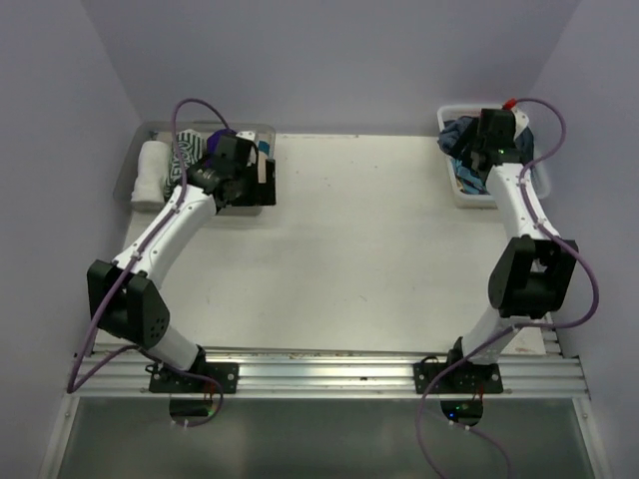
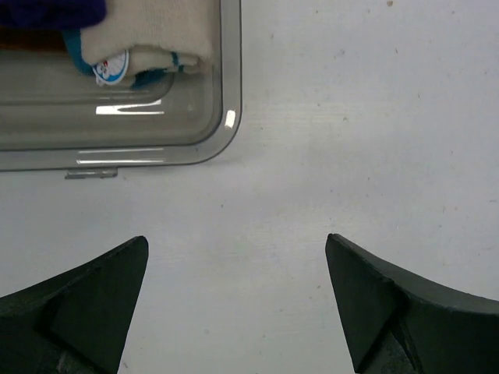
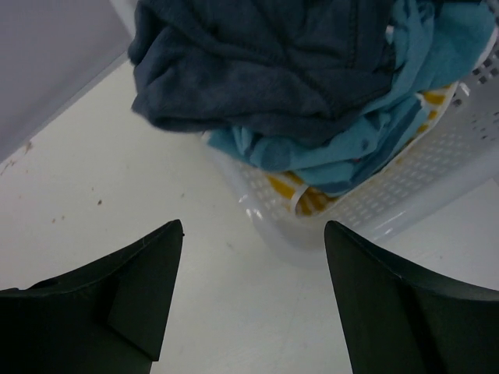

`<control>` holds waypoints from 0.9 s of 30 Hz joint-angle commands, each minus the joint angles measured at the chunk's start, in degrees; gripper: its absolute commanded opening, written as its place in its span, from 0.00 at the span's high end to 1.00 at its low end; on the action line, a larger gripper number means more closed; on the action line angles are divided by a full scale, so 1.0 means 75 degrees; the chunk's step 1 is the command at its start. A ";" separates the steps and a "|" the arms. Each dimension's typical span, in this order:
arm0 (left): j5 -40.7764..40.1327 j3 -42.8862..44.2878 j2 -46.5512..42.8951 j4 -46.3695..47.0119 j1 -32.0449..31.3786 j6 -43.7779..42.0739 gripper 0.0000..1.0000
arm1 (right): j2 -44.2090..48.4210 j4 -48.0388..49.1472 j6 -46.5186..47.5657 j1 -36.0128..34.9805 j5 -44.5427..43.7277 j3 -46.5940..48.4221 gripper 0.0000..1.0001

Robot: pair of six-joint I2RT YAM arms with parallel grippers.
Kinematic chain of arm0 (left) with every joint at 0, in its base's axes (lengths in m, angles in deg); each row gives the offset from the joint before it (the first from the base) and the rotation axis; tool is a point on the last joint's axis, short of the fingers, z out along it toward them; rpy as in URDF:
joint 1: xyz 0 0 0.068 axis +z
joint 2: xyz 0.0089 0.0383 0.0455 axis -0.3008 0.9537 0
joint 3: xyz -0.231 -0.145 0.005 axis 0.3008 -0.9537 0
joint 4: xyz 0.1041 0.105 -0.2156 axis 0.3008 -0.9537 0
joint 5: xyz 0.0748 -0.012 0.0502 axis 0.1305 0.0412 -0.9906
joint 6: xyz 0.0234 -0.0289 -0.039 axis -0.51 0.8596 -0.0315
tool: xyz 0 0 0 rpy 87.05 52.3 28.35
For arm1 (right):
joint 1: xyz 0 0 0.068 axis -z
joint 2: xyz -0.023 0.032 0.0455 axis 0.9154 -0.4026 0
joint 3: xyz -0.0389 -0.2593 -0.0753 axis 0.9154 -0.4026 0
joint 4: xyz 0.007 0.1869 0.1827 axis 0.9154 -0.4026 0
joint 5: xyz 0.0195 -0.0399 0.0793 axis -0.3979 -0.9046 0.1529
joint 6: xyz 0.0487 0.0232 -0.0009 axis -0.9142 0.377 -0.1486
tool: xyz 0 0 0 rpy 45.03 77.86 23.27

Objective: Roll the towels
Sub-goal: Grab a towel with the right arm

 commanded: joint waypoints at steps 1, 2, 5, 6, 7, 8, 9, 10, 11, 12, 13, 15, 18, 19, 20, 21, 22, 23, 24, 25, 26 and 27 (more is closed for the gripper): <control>-0.0039 -0.0547 -0.0608 0.0317 -0.0275 0.0599 0.00 | -0.0785 -0.0326 -0.0054 0.0538 -0.0109 0.1329 0.23; -0.0039 -0.0804 -0.0759 0.0341 -0.0357 0.0694 0.00 | -0.1008 -0.0397 -0.0065 0.0725 -0.0075 0.1589 0.23; 0.0008 -0.1133 -0.0994 0.0493 -0.0685 0.1046 0.00 | -0.2027 -0.0725 -0.0100 0.0937 0.0089 0.2597 0.24; 0.0078 -0.1169 -0.1042 0.0540 -0.0802 0.1081 0.00 | -0.2459 -0.0877 -0.0124 0.0984 0.0171 0.3017 0.24; 0.0055 -0.1170 -0.1077 0.0505 -0.0850 0.1116 0.00 | -0.2683 -0.0924 -0.0159 0.1007 0.0253 0.3184 0.24; -0.0026 -0.1170 -0.1101 0.0459 -0.0885 0.1186 0.00 | -0.2860 -0.0937 -0.0217 0.1054 0.0405 0.3325 0.25; -0.0085 -0.1158 -0.1124 0.0423 -0.0909 0.1233 0.00 | -0.3128 -0.0971 -0.0264 0.1066 0.0453 0.3431 0.25; -0.0167 -0.1146 -0.1147 0.0284 -0.0909 0.1257 0.00 | -0.3212 -0.0925 -0.0276 0.1090 0.0546 0.3536 0.27; -0.0225 -0.1146 -0.1240 0.0248 -0.0920 0.1281 0.00 | -0.3306 -0.0913 -0.0311 0.1101 0.0605 0.3595 0.28; -0.0296 -0.1158 -0.1299 0.0213 -0.0921 0.1281 0.00 | -0.3376 -0.0890 -0.0300 0.1101 0.0687 0.3654 0.30; -0.0285 -0.1170 -0.1358 0.0201 -0.0921 0.1281 0.00 | -0.3470 -0.0832 -0.0312 0.1101 0.0769 0.3724 0.34; -0.0319 -0.1170 -0.1487 0.0177 -0.0909 0.1281 0.00 | -0.3599 -0.0773 -0.0300 0.1101 0.0967 0.3876 0.39; -0.0355 -0.1146 -0.1639 0.0142 -0.0909 0.1281 0.00 | -0.3810 -0.0843 -0.0335 0.1125 0.1225 0.4192 0.72; -0.0355 -0.1135 -0.1640 0.0130 -0.0920 0.1281 0.00 | -0.3811 -0.0843 -0.0358 0.1125 0.1227 0.4228 0.81; -0.0367 -0.1100 -0.1663 0.0095 -0.0909 0.1269 0.00 | -0.3695 -0.0843 -0.0359 0.1125 0.1203 0.4240 0.90; -0.0378 -0.1088 -0.1686 0.0083 -0.0909 0.1269 0.00 | -0.3543 -0.0820 -0.0359 0.1125 0.1122 0.4240 0.95; -0.0390 -0.1088 -0.1698 0.0072 -0.0920 0.1257 0.00 | -0.3367 -0.0657 -0.0347 0.1125 0.0924 0.4089 1.00; -0.0402 -0.1099 -0.1710 0.0072 -0.0921 0.1246 0.00 | -0.2971 -0.0563 -0.0277 0.1125 0.0852 0.3972 1.00; -0.0390 -0.1099 -0.1710 0.0083 -0.0921 0.1234 0.00 | -0.2770 -0.0457 -0.0218 0.1113 0.0805 0.3878 1.00; -0.0378 -0.1111 -0.1699 0.0118 -0.0921 0.1222 0.00 | -0.2570 -0.0317 -0.0183 0.1113 0.0747 0.3680 1.00; -0.0355 -0.1123 -0.1664 0.0153 -0.0921 0.1211 0.00 | -0.2313 -0.0234 -0.0160 0.1113 0.0734 0.3538 1.00; -0.0367 -0.1134 -0.1640 0.0177 -0.0921 0.1187 0.00 | -0.1847 -0.0129 -0.0182 0.1113 0.0723 0.3201 1.00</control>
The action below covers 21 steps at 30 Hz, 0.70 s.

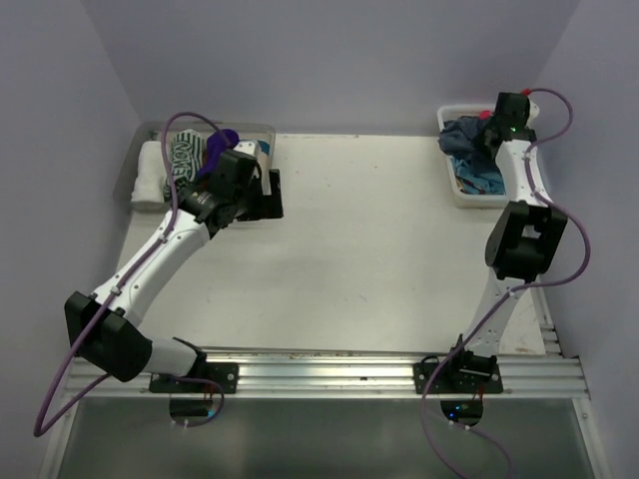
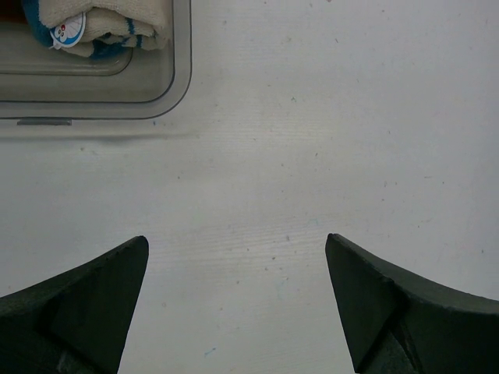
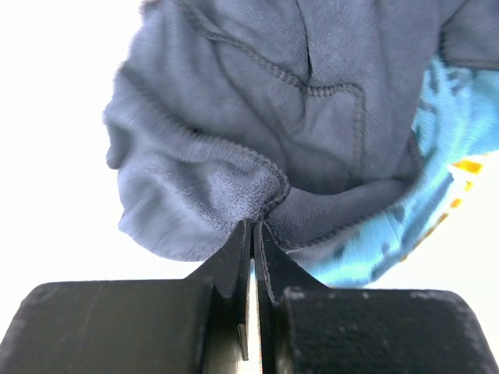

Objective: Roll the towels
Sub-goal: Grab a towel with the right arm, then move the towel to the center of the board

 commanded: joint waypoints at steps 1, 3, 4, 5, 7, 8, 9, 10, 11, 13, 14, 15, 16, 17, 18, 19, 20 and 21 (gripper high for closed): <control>-0.0136 0.0034 -0.0072 0.0217 -0.0008 0.0048 0.00 | 0.1794 0.0847 0.0039 0.0000 0.0008 -0.0547 1.00; -0.0230 0.0139 0.0080 0.0242 -0.0008 0.0036 0.00 | 0.2635 0.1095 0.0015 -0.0082 0.0126 -0.0910 1.00; -0.0265 0.0198 0.0139 0.0218 -0.0008 -0.0011 0.00 | 0.2896 0.1258 0.0096 -0.0152 0.0161 -0.1167 1.00; -0.0323 0.0384 0.0255 0.0195 -0.0008 -0.0046 0.00 | 0.3142 0.1295 0.0178 -0.0408 0.0197 -0.1239 1.00; -0.0441 0.0549 0.0385 0.0137 -0.0008 -0.0163 0.00 | 0.3913 0.1284 0.0401 -0.0830 0.0127 -0.1392 1.00; -0.0638 0.0759 0.0559 0.0078 -0.0008 -0.0187 0.00 | 0.4231 0.1260 0.0692 -0.1366 -0.0140 -0.1462 1.00; -0.0780 0.0900 0.0665 -0.0015 0.0003 -0.0187 0.00 | 0.4524 0.1318 0.0811 -0.1812 -0.0189 -0.1753 1.00; -0.0897 0.1041 0.0783 -0.0248 0.0003 -0.0187 0.00 | 0.5096 0.1388 0.0940 -0.2141 -0.0213 -0.1930 1.00; -0.1026 0.1309 0.0969 -0.0367 0.0003 -0.0198 0.00 | 0.5345 0.1435 0.0929 -0.2760 -0.0225 -0.2129 1.00; -0.1378 0.1498 0.1076 -0.0601 0.0050 -0.0268 0.00 | 0.5849 0.1587 0.0883 -0.3384 -0.0225 -0.2913 1.00; -0.1518 0.1708 0.1181 -0.0718 0.0166 -0.0269 0.00 | 0.6246 0.1704 0.0720 -0.3967 -0.0213 -0.3264 1.00; -0.1519 0.1849 0.1252 -0.0986 0.0272 -0.0280 0.00 | 0.6424 0.1821 0.0614 -0.4263 -0.0202 -0.3882 1.00; -0.1473 0.1943 0.1287 -0.1047 0.0435 -0.0281 0.00 | 0.6530 0.1846 0.0485 -0.4533 -0.0190 -0.4190 1.00; -0.1380 0.1979 0.1322 -0.1071 0.0808 -0.0304 0.00 | 0.6647 0.1881 0.0240 -0.5104 -0.0178 -0.4495 1.00; -0.1321 0.1945 0.1311 -0.1071 0.0998 -0.0316 0.01 | 0.6672 0.1846 0.0099 -0.5411 -0.0236 -0.5090 1.00; -0.1274 0.1817 0.1253 -0.1059 0.1185 -0.0397 0.00 | 0.6672 0.1846 -0.0181 -0.6029 -0.0341 -0.5432 1.00; -0.1320 0.1734 0.1218 -0.1048 0.1419 -0.0421 0.01 | 0.6591 0.1881 -0.0323 -0.6314 -0.0435 -0.5783 1.00; -0.1366 0.1629 0.1171 -0.1059 0.1479 -0.0444 0.00 | 0.6509 0.1835 -0.0487 -0.6560 -0.0482 -0.6460 1.00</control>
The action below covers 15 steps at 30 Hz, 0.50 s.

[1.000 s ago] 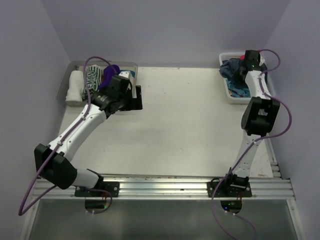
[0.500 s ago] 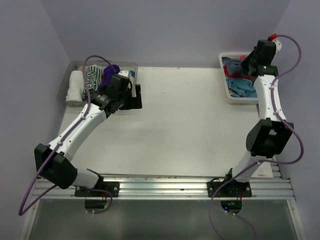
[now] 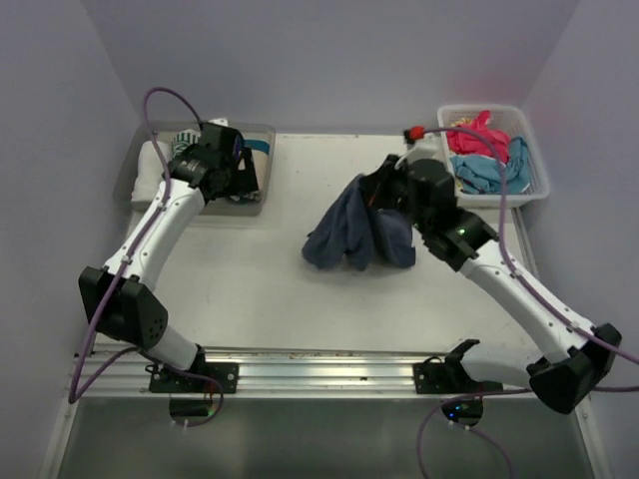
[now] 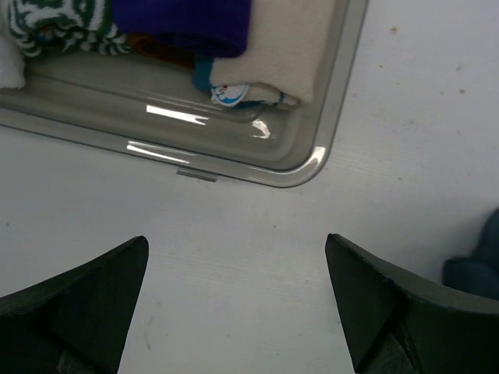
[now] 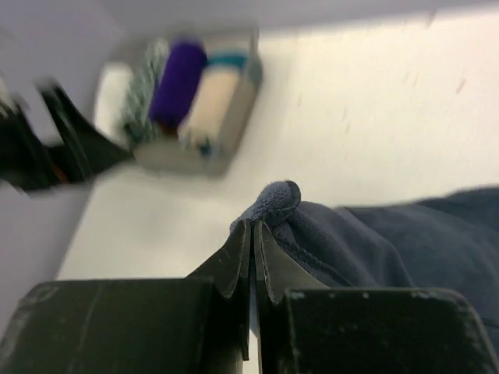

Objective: Roll the towels
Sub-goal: Move the towel to the center of the board

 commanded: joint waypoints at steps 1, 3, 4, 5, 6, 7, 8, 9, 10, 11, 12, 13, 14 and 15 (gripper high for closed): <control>-0.0326 -0.0065 -0.0179 -0.0296 0.0483 -0.0188 0.01 | -0.0661 -0.0121 -0.1026 -0.0955 -0.0212 -0.1601 1.00; 0.0093 -0.0463 -0.0377 -0.0179 0.0483 -0.0176 0.00 | -0.0953 -0.0133 -0.1275 -0.1249 -0.0106 -0.2420 0.75; 0.0293 -0.0627 -0.0448 0.0019 0.0483 -0.0176 0.01 | -0.1001 -0.0296 -0.1427 -0.1261 -0.0036 -0.2633 0.64; 0.0701 -0.0965 -0.0588 0.0114 0.0460 -0.0188 0.00 | -0.1002 -0.0506 -0.1463 -0.1250 -0.0210 -0.2775 0.57; 0.0855 -0.1107 -0.0636 0.0184 0.0425 -0.0223 0.01 | -0.0816 -0.0763 -0.1475 -0.1250 -0.0513 -0.2962 0.53; 0.0892 -0.1387 -0.0764 0.0347 0.0320 -0.0281 0.01 | -0.0675 -0.1137 -0.1371 -0.1203 -0.0702 -0.3033 0.47; 0.0799 -0.1541 -0.0823 0.0430 -0.0075 -0.0340 0.01 | -0.0488 -0.1303 -0.1346 -0.1145 -0.0970 -0.3115 0.45; 0.0717 -0.1705 -0.0882 0.0512 -0.0346 -0.0422 0.01 | -0.0312 -0.1433 -0.1311 -0.1040 -0.0915 -0.3325 0.44; 0.0635 -0.2020 -0.0917 0.0583 -0.0673 -0.0399 0.01 | 0.0026 -0.1527 -0.1323 -0.0667 -0.0740 -0.3466 0.44; 0.0658 -0.2185 -0.0917 0.0525 -0.1222 -0.0283 0.01 | 0.0169 -0.1516 -0.1369 -0.0408 -0.0391 -0.3653 0.44; 0.0716 -0.2384 -0.0917 0.0467 -0.1402 -0.0096 0.02 | 0.0286 -0.1470 -0.1428 -0.0139 0.0170 -0.4061 0.44; 0.0751 -0.2896 -0.0987 0.0431 -0.1601 0.0335 0.02 | 0.0484 -0.1423 -0.1533 0.0212 0.0315 -0.4228 0.44; 0.0833 -0.3203 -0.1069 0.0477 -0.1649 0.0536 0.03 | 0.0533 -0.1422 -0.1557 0.0273 0.0246 -0.4450 0.44; 0.0845 -0.3821 -0.1163 0.0698 -0.1673 0.0910 0.04 | 0.0580 -0.1457 -0.1627 0.0343 0.0211 -0.4522 0.44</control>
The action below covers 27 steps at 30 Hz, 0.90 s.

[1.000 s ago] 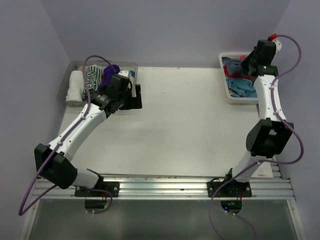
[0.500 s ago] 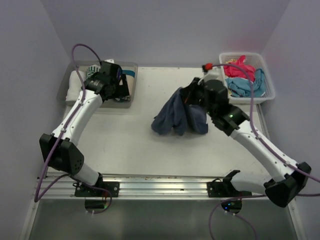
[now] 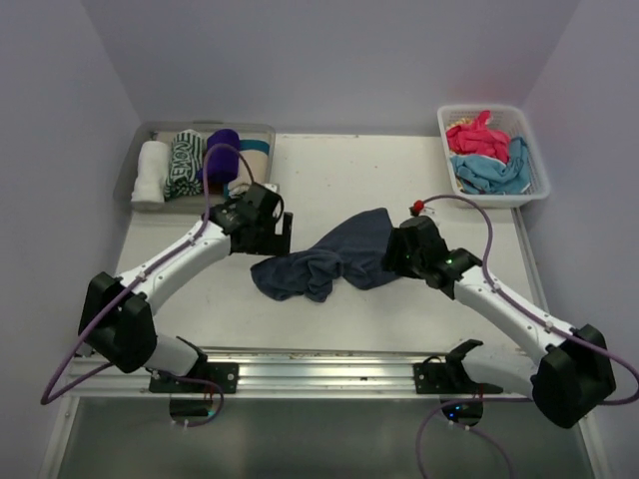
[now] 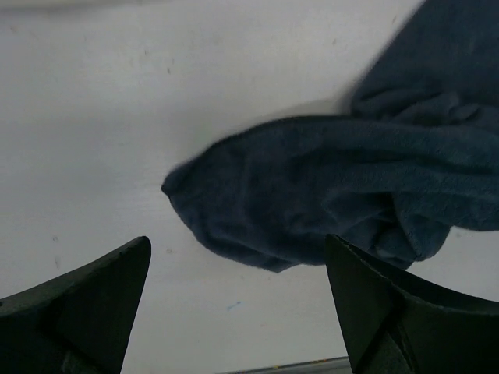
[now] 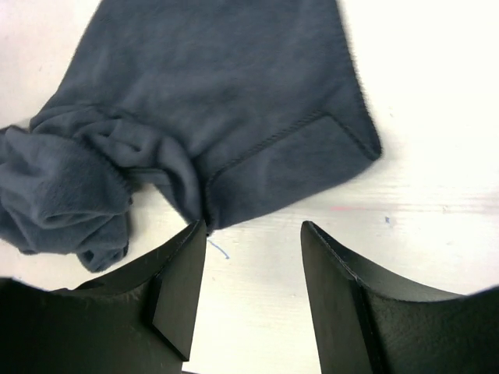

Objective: Roll the towels
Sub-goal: Move the towel to the center of the board, then flatten the towel

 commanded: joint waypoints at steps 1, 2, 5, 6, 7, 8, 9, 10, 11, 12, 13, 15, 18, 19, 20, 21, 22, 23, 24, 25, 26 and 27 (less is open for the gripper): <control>0.0044 -0.1282 -0.0539 0.0362 -0.0105 0.1023 0.05 | 0.0210 -0.0120 -0.0345 0.0506 0.0289 -0.0442 0.44; -0.0096 -0.1493 -0.0564 0.0456 -0.0105 0.1164 0.06 | 0.0152 -0.0097 -0.0345 0.0671 0.0359 -0.0454 0.44; -0.0517 -0.1754 -0.0237 0.0749 -0.0093 0.1470 0.07 | -0.0234 0.0254 -0.0158 0.1304 0.0816 -0.0361 0.44; -0.0600 -0.1719 -0.0097 0.0901 -0.0093 0.1436 0.07 | -0.0375 0.0371 -0.0076 0.1387 0.0805 -0.0187 0.44; -0.0705 -0.1614 0.0218 0.0995 -0.0093 0.1401 0.07 | -0.0585 0.0407 0.0075 0.1527 0.0817 -0.0092 0.44; -0.0765 -0.1590 0.0384 0.1135 -0.0093 0.1354 0.08 | -0.0970 0.0454 0.0146 0.1621 0.0887 0.0071 0.44; -0.0707 -0.1531 0.0571 0.1299 -0.0082 0.1261 0.09 | -0.1217 0.0686 0.0193 0.1680 0.0968 0.0119 0.44; -0.0660 -0.1380 0.0944 0.1312 -0.0058 0.1248 0.10 | -0.1417 0.0816 0.0217 0.1762 0.1120 0.0143 0.45; -0.0555 -0.1355 0.1110 0.1370 -0.0047 0.1248 0.15 | -0.1825 0.0957 0.0240 0.1762 0.1180 0.0190 0.46; -0.0473 -0.1378 0.1216 0.1649 -0.0058 0.1225 0.19 | -0.2003 0.1144 0.0252 0.1762 0.1180 0.0295 0.48; -0.0391 -0.1413 0.1414 0.1745 -0.0058 0.1224 0.23 | -0.2167 0.1227 0.0241 0.1762 0.1180 0.0342 0.50; -0.0215 -0.1285 0.1568 0.1804 -0.0047 0.1190 0.40 | -0.2495 0.1274 0.0241 0.1762 0.1180 0.0517 0.66; -0.0249 -0.1133 0.1581 0.1619 -0.0046 0.1096 0.74 | -0.2370 0.1159 0.0206 0.1762 0.1064 0.0693 0.94; -0.0354 -0.0912 0.1488 0.1489 -0.0046 0.1049 0.81 | -0.2264 0.1099 0.0217 0.1762 0.0970 0.0764 0.98; -0.0529 -0.0770 0.1406 0.1372 -0.0035 0.0991 1.00 | -0.2135 0.1018 0.0252 0.1751 0.0877 0.0938 1.00; -0.0600 -0.0467 0.1324 0.1185 -0.0023 0.0828 1.00 | -0.1983 0.0901 0.0334 0.1762 0.0644 0.1045 1.00; -0.0636 -0.0314 0.1102 0.1149 0.0058 0.0722 1.00 | -0.1738 0.0865 0.0392 0.1762 0.0537 0.1185 1.00; -0.0659 -0.0161 0.0996 0.1113 0.0129 0.0628 1.00 | -0.1608 0.0841 0.0486 0.1762 0.0443 0.1314 1.00; -0.0625 0.0212 0.0867 0.1020 0.0211 0.0430 1.00 | -0.1514 0.0702 0.0614 0.1762 0.0222 0.1686 1.00; -0.0578 0.0436 0.0657 0.0950 0.0432 0.0335 1.00 | -0.1339 0.0654 0.0697 0.1762 0.0127 0.1887 1.00; -0.0554 0.0693 0.0562 0.0845 0.0550 0.0241 1.00 | -0.1267 0.0584 0.0756 0.1762 -0.0014 0.2098 1.00; -0.0554 0.1206 0.0457 0.0635 0.0667 0.0066 1.00 | -0.1185 0.0514 0.0930 0.1762 -0.0108 0.2472 1.00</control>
